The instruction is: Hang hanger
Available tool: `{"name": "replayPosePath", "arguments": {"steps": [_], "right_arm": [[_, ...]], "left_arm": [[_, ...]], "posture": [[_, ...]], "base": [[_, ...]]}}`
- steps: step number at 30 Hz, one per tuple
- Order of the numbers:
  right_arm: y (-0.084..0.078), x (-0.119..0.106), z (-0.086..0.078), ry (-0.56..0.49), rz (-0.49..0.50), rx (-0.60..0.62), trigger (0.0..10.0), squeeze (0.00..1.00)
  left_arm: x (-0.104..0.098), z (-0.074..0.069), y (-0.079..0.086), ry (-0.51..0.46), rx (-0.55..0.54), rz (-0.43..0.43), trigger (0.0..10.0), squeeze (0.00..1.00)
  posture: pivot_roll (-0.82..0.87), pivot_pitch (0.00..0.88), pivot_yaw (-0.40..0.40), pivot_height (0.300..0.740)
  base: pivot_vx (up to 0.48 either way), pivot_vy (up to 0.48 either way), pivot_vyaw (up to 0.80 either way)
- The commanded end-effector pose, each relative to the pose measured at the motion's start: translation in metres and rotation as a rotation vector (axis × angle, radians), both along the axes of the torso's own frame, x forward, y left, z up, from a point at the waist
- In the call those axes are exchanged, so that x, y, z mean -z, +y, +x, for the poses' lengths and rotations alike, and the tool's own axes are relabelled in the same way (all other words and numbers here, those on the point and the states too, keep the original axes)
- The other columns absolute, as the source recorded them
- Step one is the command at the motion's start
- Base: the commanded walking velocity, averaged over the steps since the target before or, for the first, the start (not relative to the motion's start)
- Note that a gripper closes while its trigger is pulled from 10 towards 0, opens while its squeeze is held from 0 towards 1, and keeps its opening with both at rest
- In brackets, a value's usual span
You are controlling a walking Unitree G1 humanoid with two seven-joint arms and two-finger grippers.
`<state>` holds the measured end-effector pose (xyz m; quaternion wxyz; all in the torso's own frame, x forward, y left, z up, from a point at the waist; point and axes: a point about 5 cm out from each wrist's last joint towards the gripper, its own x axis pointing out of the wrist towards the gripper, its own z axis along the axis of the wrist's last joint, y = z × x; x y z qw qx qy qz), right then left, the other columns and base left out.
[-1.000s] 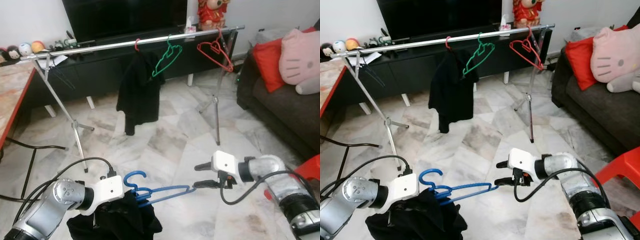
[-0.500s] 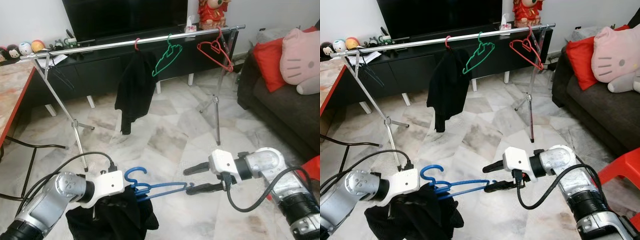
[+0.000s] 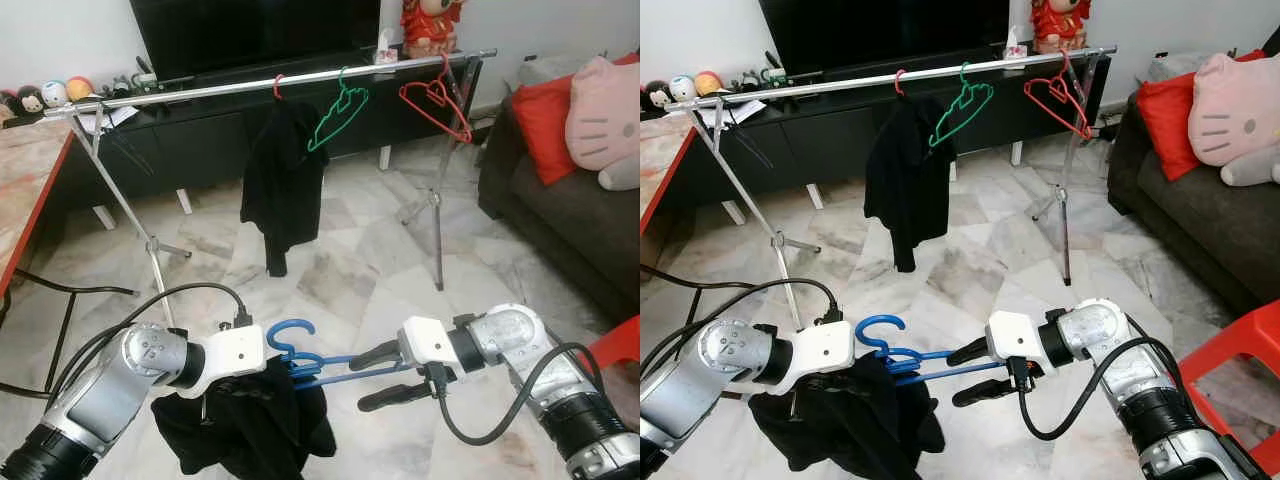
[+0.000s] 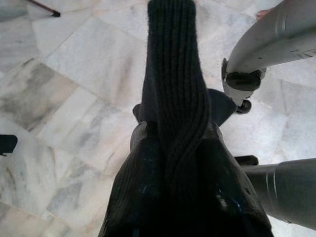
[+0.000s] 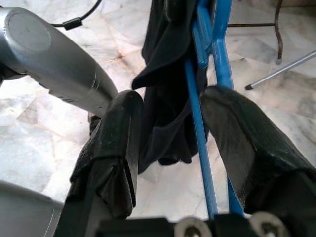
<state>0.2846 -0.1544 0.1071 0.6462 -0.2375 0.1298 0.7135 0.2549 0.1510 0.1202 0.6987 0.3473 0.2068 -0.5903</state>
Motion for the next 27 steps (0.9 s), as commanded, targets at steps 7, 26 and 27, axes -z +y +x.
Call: {"name": "replayPosePath", "arguments": {"steps": [7, 26, 27], "right_arm": [[0.011, -0.011, 0.010, -0.081, 0.041, 0.018, 10.0, 0.00], [0.016, -0.005, 0.005, -0.011, 0.052, -0.045, 10.0, 0.00], [0.017, -0.005, 0.004, 0.001, 0.057, -0.050, 10.0, 0.00]], "left_arm": [[-0.012, -0.005, -0.020, -0.027, 0.104, -0.004, 10.0, 0.00], [-0.017, -0.007, -0.034, -0.037, 0.147, -0.005, 10.0, 0.00], [-0.017, -0.007, -0.035, -0.039, 0.148, -0.006, 10.0, 0.00]], "posture": [[-0.15, 0.000, 0.055, 0.740], [-0.14, 0.000, 0.049, 0.740], [-0.14, 0.000, 0.049, 0.740]], "base": [[0.000, 0.000, 0.00], [0.000, 0.000, 0.00], [0.000, 0.000, 0.00]]}}
